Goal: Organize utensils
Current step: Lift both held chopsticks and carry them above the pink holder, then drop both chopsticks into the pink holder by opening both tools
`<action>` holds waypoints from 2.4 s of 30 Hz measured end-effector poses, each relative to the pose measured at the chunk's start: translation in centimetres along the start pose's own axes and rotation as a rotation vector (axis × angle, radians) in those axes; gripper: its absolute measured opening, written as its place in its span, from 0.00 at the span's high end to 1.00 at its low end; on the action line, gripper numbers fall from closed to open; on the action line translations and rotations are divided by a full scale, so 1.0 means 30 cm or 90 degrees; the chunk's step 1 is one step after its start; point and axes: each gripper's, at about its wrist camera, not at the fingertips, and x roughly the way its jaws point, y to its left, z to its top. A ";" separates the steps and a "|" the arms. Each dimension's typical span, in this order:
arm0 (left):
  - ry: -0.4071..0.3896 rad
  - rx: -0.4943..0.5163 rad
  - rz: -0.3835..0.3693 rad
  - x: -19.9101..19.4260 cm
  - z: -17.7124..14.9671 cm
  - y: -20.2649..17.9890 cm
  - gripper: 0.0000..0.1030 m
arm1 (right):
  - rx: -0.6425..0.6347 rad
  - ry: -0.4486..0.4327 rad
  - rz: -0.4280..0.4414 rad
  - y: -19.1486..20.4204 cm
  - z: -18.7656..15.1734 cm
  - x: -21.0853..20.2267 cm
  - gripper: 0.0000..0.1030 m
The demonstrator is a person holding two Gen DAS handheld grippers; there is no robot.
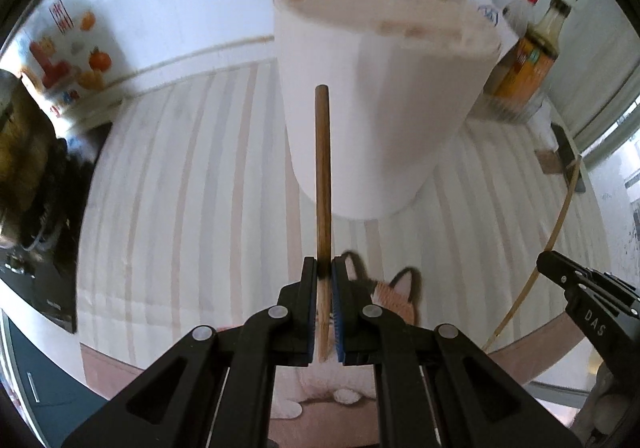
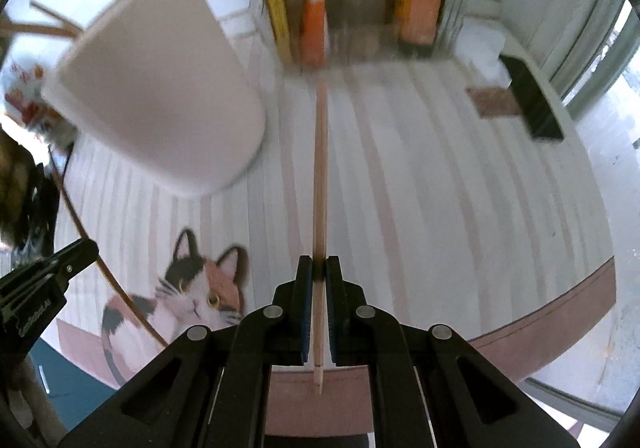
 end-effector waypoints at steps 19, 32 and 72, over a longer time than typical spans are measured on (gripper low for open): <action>-0.108 0.020 -0.048 -0.302 0.042 -0.021 0.96 | 0.017 -0.116 0.039 0.009 0.087 -0.215 0.94; -0.187 0.045 -0.118 -0.632 0.158 -0.042 0.96 | 0.008 -0.213 0.141 0.061 0.237 -0.531 0.94; -0.165 -0.085 -0.075 -0.485 0.563 0.143 0.54 | -0.099 -0.154 0.190 0.394 0.769 -0.347 0.79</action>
